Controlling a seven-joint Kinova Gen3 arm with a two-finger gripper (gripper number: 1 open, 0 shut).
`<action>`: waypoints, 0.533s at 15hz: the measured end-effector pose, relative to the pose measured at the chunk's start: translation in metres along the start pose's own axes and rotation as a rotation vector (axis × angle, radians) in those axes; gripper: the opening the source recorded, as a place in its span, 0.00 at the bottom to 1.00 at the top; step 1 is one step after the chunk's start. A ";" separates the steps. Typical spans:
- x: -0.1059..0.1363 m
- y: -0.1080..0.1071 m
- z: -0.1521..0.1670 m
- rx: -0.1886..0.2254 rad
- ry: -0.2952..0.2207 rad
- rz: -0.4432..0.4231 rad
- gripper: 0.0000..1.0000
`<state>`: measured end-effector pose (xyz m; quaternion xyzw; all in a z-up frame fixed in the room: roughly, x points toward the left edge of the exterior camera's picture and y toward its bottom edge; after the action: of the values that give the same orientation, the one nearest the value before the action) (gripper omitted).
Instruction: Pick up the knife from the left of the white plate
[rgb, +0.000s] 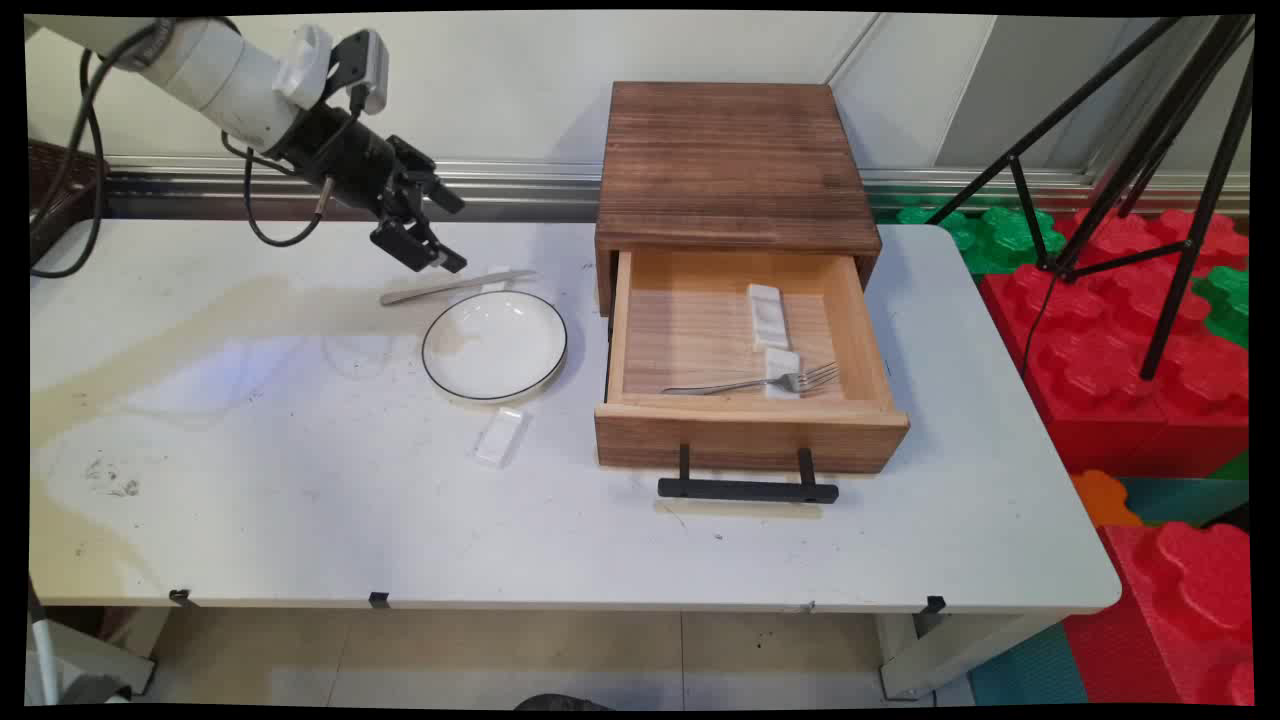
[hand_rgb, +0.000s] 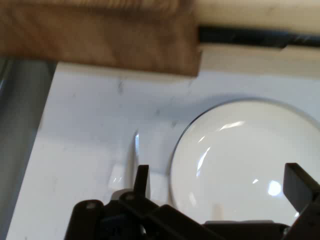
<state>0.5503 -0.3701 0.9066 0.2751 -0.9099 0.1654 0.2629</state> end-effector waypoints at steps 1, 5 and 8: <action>-0.006 -0.005 0.004 0.010 -0.012 -0.004 1.00; -0.032 -0.020 0.020 0.032 -0.057 -0.034 1.00; -0.051 -0.034 0.033 0.058 -0.090 -0.057 1.00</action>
<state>0.5934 -0.3907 0.8567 0.3154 -0.9075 0.1714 0.2182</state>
